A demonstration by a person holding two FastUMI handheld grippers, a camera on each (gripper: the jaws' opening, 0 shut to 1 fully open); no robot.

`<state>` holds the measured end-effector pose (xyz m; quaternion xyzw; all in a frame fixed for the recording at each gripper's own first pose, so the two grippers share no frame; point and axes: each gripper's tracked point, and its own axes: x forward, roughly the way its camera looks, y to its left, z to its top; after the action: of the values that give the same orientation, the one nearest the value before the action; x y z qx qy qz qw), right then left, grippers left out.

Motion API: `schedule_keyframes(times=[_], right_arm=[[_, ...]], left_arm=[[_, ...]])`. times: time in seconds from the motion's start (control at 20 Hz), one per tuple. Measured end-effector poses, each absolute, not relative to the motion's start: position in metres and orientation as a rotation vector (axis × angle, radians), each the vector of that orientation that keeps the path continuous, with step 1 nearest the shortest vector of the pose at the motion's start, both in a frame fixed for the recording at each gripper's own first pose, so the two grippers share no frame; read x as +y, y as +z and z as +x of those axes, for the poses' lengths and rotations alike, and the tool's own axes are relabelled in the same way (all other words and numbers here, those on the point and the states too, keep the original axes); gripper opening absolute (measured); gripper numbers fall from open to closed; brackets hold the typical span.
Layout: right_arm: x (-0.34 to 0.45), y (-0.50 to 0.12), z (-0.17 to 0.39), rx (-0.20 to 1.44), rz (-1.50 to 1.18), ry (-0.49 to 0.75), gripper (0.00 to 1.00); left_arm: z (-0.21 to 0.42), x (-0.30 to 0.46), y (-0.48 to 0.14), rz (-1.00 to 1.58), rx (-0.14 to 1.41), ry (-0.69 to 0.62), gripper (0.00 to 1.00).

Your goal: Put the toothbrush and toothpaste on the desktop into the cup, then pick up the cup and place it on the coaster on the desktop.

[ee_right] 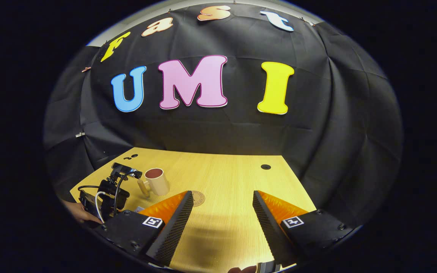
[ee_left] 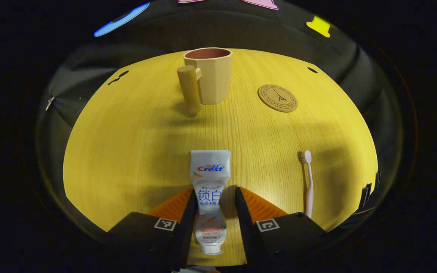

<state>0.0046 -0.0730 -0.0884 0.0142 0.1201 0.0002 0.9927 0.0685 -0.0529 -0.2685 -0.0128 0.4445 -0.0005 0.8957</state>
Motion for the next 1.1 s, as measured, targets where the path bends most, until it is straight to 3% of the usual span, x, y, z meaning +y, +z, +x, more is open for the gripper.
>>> schedule_keyframes(times=[0.05,0.1,0.25,0.35,0.5,1.1], right_arm=[[-0.071,-0.091,0.003,0.251,0.037,0.003,0.97],[-0.068,-0.095,0.001,0.267,0.045,0.006,0.97],[-0.058,-0.106,-0.005,0.335,0.056,0.013,0.97],[-0.047,-0.122,-0.009,0.384,0.074,0.018,0.97],[-0.028,-0.143,-0.015,0.456,0.08,0.028,0.96],[0.044,-0.256,-0.024,0.789,0.002,0.04,0.96]], left_arm=[[0.07,-0.054,-0.269,-0.02,0.925,-0.015,0.55],[0.072,-0.055,-0.268,-0.014,0.928,-0.022,0.52],[0.073,-0.057,-0.268,0.0,0.95,-0.038,0.31],[0.074,-0.055,-0.267,0.002,0.937,-0.044,0.26],[0.058,-0.042,-0.256,-0.026,0.886,-0.023,0.22],[-0.02,0.03,-0.208,-0.128,0.796,-0.07,0.22]])
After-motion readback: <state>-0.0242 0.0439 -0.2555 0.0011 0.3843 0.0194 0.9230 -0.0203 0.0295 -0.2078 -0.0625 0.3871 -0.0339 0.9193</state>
